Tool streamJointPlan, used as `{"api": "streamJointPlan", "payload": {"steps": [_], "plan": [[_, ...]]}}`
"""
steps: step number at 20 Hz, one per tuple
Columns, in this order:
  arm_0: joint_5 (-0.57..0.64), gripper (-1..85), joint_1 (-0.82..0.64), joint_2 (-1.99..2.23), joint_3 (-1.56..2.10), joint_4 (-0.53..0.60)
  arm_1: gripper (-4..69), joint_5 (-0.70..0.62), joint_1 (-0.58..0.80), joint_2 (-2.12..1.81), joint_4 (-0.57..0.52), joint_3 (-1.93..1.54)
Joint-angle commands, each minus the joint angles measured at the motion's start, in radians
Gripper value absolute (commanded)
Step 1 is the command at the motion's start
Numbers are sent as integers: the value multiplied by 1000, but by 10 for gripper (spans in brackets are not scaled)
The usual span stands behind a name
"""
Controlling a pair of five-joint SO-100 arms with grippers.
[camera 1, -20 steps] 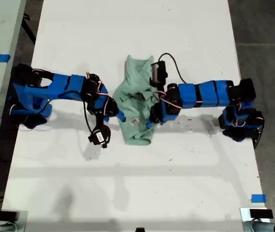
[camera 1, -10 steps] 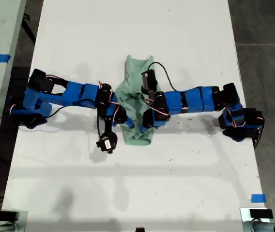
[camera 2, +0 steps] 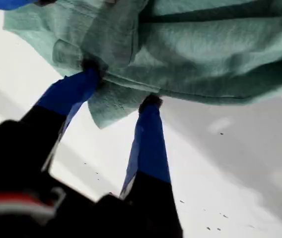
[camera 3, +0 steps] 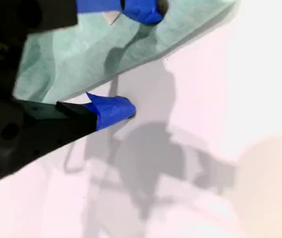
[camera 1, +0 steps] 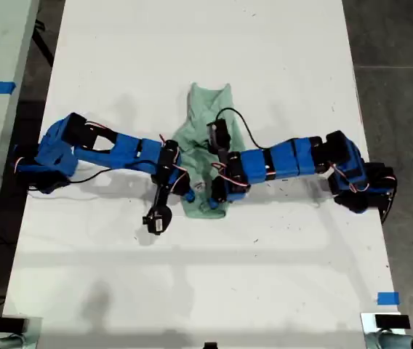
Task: Fold tshirt
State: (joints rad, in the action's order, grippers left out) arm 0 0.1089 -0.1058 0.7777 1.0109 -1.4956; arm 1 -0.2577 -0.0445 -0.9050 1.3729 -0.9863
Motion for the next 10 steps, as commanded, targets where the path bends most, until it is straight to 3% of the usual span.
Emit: {"api": "streamJointPlan", "payload": {"steps": [1,5,7,10], "plan": [[51,181,-11,-14,-52,-38,173,8,-26,5,-32,66],[34,1,2,-9,-60,-52,34,-6,-48,23,-29,66],[0,0,17,0,-67,-58,-15,-8,-55,25,-29,66],[-37,0,44,29,-67,-64,-15,-8,-64,5,8,66]]}}
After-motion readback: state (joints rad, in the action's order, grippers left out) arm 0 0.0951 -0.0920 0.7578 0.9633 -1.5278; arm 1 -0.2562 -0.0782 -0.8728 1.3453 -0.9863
